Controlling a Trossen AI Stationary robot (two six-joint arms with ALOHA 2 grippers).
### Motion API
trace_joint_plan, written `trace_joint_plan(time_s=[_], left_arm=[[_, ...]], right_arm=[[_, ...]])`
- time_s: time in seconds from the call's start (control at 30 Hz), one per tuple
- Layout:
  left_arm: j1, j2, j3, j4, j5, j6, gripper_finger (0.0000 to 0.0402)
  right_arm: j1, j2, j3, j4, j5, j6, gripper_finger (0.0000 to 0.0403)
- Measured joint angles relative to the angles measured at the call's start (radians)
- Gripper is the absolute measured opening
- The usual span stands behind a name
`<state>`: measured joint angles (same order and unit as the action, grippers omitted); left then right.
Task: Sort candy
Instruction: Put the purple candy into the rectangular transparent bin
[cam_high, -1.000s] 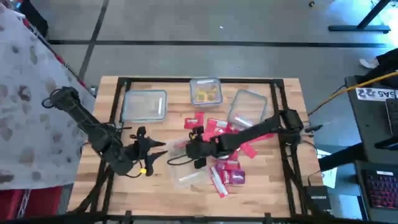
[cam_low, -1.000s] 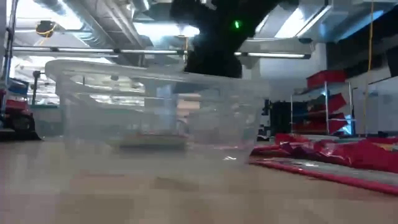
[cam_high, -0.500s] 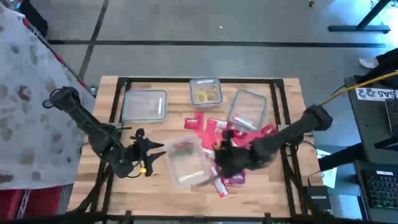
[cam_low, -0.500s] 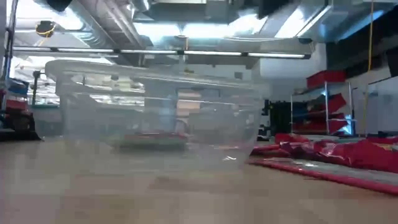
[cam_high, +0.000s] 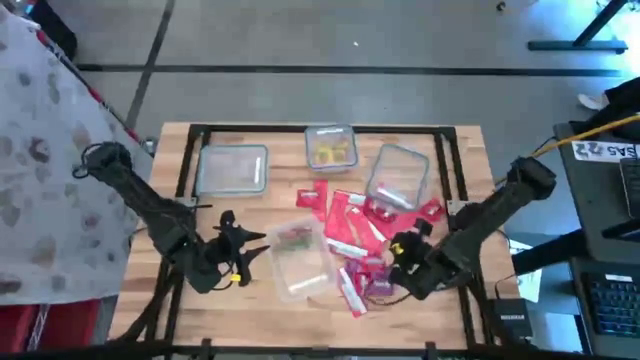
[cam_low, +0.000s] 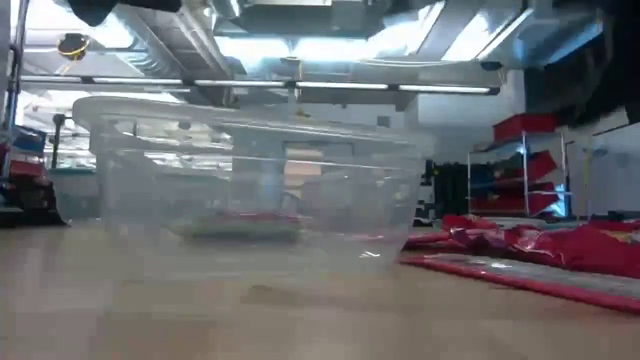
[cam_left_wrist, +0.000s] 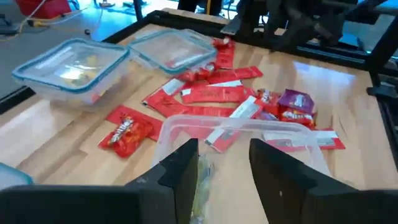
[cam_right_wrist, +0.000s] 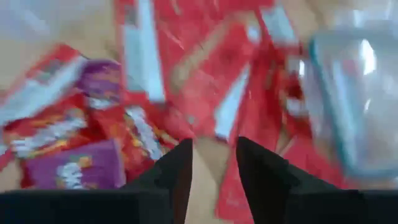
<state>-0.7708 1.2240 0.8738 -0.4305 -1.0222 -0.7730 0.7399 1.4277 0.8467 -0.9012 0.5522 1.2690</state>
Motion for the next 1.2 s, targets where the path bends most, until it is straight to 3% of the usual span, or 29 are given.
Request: trace_joint_plan(time_s=[0.23,0.33,0.6,0.77,0.83,1.03,1.2], left_arm=[[0.017,0.0,0.0,0.0,-0.011,0.014,0.0129],[0.029,0.0,0.0,0.0,-0.01,0.014,0.0129],[0.034,0.0,0.0,0.0,-0.01,0.012,0.0129],[0.034,0.0,0.0,0.0,-0.01,0.01,0.0129],[0.034,0.0,0.0,0.0,-0.01,0.01,0.0129],[0.034,0.0,0.0,0.0,-0.01,0.002,0.0129],[0.034,0.0,0.0,0.0,-0.01,0.002,0.0129]], right_arm=[[-0.003,0.0,-0.169,0.491,-0.014,-0.157,0.0111],[-0.024,0.0,-0.214,0.602,-0.02,-0.182,0.0111],[-0.067,0.026,-0.237,0.647,-0.139,-0.331,0.0165],[-0.033,0.026,-0.233,0.756,-0.375,-0.462,0.0207],[-0.005,0.03,-0.23,0.727,-0.415,-0.445,0.0212],[0.068,0.059,-0.232,0.658,-0.337,-0.407,0.0214],[0.072,0.135,-0.228,0.709,-0.292,-0.407,0.0203]])
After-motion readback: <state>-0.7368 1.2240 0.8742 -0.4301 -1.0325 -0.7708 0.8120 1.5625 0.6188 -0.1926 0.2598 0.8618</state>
